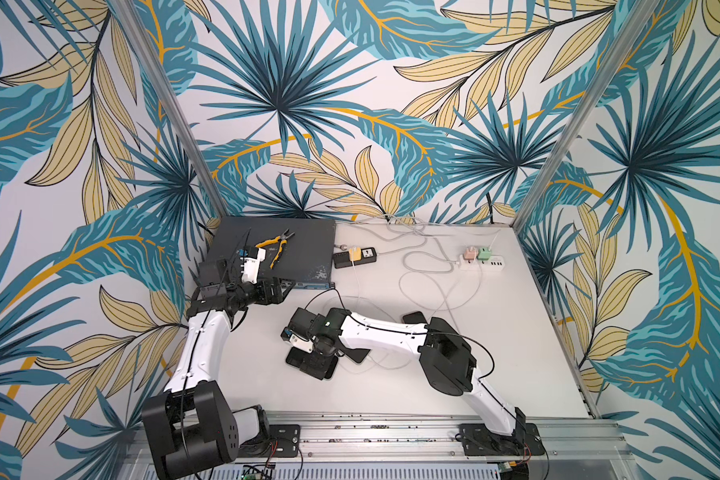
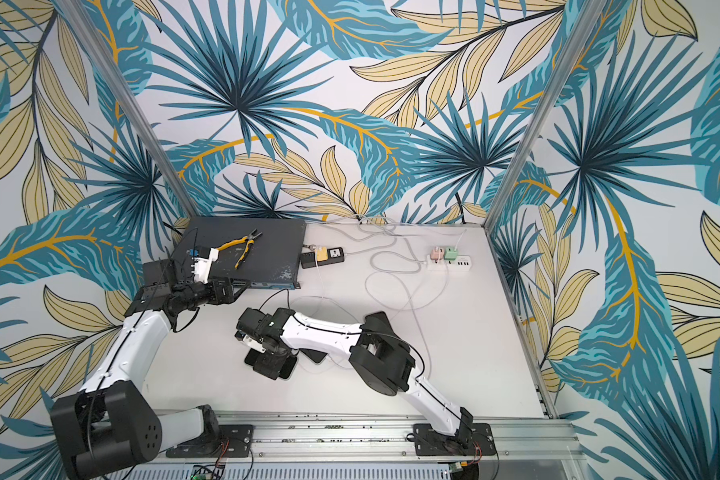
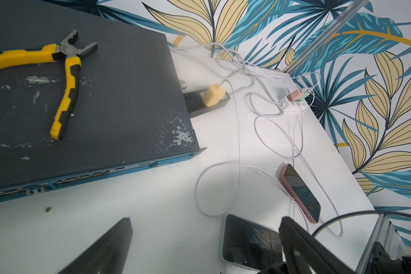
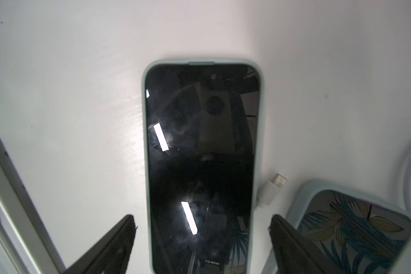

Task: Unplug the charging cable from the phone
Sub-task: Place the phone at the center of the board, then pick up the phone at the center of the board.

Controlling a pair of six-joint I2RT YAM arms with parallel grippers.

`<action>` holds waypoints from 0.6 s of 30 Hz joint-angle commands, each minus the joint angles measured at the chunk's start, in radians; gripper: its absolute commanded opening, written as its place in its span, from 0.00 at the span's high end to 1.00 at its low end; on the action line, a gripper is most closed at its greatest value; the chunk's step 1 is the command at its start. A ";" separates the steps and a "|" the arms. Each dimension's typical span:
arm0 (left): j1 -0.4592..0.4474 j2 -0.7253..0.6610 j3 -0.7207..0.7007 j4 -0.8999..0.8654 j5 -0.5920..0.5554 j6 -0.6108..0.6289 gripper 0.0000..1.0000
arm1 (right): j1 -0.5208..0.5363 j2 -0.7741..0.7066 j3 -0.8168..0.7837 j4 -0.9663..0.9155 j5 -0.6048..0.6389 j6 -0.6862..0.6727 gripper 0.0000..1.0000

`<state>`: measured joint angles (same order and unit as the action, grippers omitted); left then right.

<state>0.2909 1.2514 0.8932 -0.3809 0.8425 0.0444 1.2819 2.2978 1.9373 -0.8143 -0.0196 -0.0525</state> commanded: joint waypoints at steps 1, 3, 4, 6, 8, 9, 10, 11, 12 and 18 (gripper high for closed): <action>0.010 -0.017 -0.012 0.020 0.035 0.021 0.00 | -0.033 -0.095 -0.046 0.041 -0.015 0.014 0.09; 0.010 -0.022 -0.016 0.025 0.037 0.023 0.00 | -0.051 -0.117 -0.079 0.057 -0.013 0.018 0.08; 0.010 -0.025 -0.017 0.026 0.038 0.024 0.00 | -0.060 -0.126 -0.093 0.064 -0.008 0.020 0.08; 0.010 -0.027 -0.018 0.028 0.040 0.025 0.00 | -0.080 -0.141 -0.124 0.074 -0.002 0.026 0.07; 0.010 -0.027 -0.019 0.028 0.041 0.026 0.00 | -0.097 -0.151 -0.153 0.085 0.004 0.031 0.06; 0.010 -0.027 -0.020 0.028 0.041 0.026 0.00 | -0.104 -0.155 -0.166 0.088 0.008 0.034 0.06; 0.010 -0.026 -0.019 0.030 0.041 0.026 0.00 | -0.114 -0.158 -0.182 0.095 0.009 0.036 0.05; 0.010 -0.025 -0.019 0.030 0.042 0.026 0.00 | -0.120 -0.159 -0.195 0.099 0.010 0.039 0.04; 0.010 -0.024 -0.020 0.030 0.042 0.026 0.00 | -0.126 -0.158 -0.205 0.104 0.011 0.043 0.04; 0.010 -0.024 -0.022 0.031 0.043 0.026 0.00 | -0.144 -0.141 -0.243 0.116 0.024 0.055 0.01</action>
<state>0.2913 1.2484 0.8879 -0.3737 0.8722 0.0555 1.1408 2.1544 1.7161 -0.7143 -0.0101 -0.0170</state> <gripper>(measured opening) 0.999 0.992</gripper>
